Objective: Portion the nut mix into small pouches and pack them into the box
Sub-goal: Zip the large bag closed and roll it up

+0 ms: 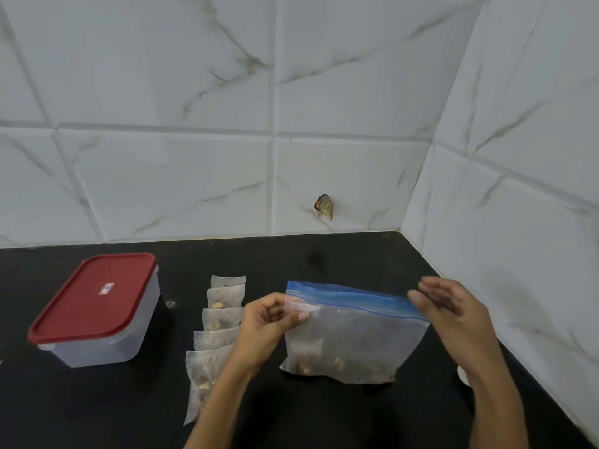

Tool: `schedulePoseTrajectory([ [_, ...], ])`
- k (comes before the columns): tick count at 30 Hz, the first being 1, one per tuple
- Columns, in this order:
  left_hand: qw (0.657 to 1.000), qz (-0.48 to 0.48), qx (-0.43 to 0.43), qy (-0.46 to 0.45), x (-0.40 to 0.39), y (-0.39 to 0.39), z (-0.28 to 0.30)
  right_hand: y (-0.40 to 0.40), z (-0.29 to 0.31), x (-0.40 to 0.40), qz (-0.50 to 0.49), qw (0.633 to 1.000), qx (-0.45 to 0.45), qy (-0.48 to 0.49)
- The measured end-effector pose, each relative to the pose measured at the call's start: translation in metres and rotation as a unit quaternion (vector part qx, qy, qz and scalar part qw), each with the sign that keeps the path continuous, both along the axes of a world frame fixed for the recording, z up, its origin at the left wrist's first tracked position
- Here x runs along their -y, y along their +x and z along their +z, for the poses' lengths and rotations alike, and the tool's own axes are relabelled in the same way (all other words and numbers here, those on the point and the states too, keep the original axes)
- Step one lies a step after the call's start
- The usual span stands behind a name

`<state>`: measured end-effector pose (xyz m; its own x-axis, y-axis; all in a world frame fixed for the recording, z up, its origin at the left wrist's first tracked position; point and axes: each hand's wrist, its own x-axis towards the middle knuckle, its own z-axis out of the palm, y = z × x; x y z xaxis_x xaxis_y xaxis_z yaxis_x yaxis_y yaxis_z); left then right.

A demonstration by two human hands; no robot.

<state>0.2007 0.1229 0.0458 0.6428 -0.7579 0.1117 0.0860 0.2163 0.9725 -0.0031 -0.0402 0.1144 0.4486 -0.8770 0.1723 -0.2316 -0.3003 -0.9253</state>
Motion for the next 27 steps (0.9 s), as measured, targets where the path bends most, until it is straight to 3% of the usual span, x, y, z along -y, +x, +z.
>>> schedulePoseTrajectory([
  [4, 1.000, -0.009, 0.005, -0.022, 0.003, -0.002, 0.002, 0.045, 0.024, -0.035, 0.106, 0.978, -0.115, -0.136],
  [8, 0.999, -0.025, 0.035, -0.016, 0.001, -0.002, 0.004, 0.088, 0.030, -0.053, 0.198, 0.916, -0.267, -0.224],
  [21, 0.998, 0.050, 0.007, -0.048, -0.004, 0.000, 0.014, 0.095, 0.025, -0.050, 0.251, 0.918, -0.261, -0.160],
  [27, 0.997, 0.046, 0.063, -0.030, -0.004, 0.003, 0.014, 0.101, 0.025, -0.053, 0.253, 0.913, -0.273, -0.168],
])
